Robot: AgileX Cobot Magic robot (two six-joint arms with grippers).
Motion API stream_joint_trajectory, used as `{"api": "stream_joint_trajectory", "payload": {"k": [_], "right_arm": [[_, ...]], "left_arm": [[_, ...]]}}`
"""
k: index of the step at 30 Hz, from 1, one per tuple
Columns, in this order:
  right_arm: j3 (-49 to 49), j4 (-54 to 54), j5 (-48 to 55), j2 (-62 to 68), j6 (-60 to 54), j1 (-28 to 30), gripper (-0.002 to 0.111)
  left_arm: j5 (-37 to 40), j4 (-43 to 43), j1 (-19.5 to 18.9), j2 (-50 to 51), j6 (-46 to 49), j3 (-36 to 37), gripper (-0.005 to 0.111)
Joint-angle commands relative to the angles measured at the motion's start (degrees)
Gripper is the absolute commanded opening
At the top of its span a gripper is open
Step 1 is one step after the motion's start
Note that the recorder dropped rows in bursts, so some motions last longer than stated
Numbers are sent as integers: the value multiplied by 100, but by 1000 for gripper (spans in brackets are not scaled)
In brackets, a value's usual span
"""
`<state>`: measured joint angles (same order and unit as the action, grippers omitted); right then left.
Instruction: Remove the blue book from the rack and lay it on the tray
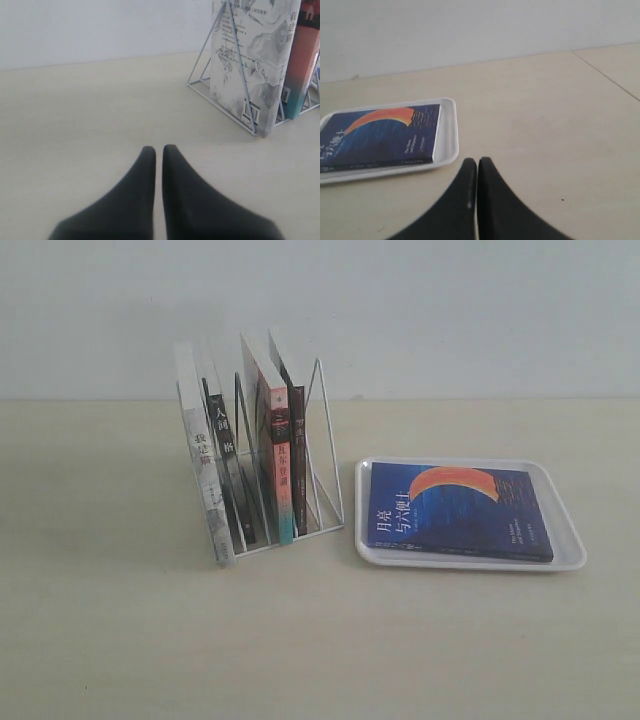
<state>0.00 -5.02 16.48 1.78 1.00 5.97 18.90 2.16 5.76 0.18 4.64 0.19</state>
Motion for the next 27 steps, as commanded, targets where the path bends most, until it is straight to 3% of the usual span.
{"api": "stream_joint_trajectory", "payload": {"k": [1,5,13,27], "right_arm": [[0,36,224,-22,-64,29,0],[0,48,234,-178,-489,4,0],[0,123,303,-178,-458,-603,0],[0,98,303,-178,-204,-603,0]], "left_arm": [[-88,-10,2,-18,-39,-19,5],[-88,-10,2,-18,-39,-19,5],[-88,-10,2,-18,-39,-19,5],[-88,-10,2,-18,-39,-19,5]]}}
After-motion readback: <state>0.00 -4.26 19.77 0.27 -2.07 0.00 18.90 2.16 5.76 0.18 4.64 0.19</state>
